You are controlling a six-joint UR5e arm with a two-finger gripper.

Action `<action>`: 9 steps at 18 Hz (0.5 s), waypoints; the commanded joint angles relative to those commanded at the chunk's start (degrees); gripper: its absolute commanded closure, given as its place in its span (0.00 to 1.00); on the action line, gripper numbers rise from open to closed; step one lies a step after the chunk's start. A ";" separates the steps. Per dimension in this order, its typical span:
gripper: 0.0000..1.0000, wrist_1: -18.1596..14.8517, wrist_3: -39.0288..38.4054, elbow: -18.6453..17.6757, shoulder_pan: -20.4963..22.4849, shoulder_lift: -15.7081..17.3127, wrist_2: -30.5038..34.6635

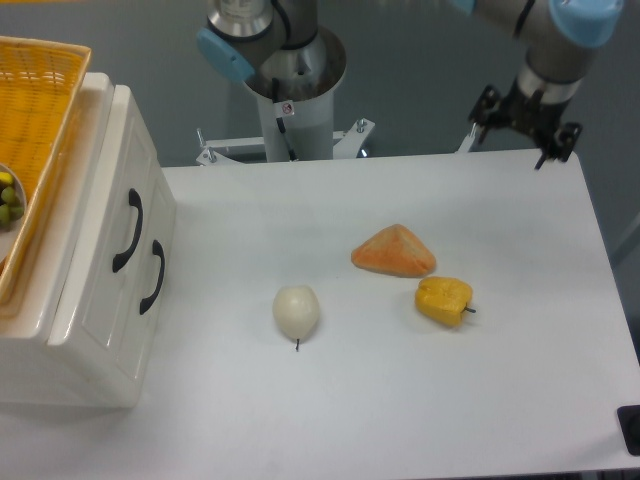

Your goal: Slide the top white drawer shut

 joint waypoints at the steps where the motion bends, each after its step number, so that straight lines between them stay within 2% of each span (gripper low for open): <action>1: 0.00 -0.09 0.00 0.09 -0.09 0.09 -0.09; 9: 0.00 -0.17 1.23 1.14 0.09 0.44 -0.44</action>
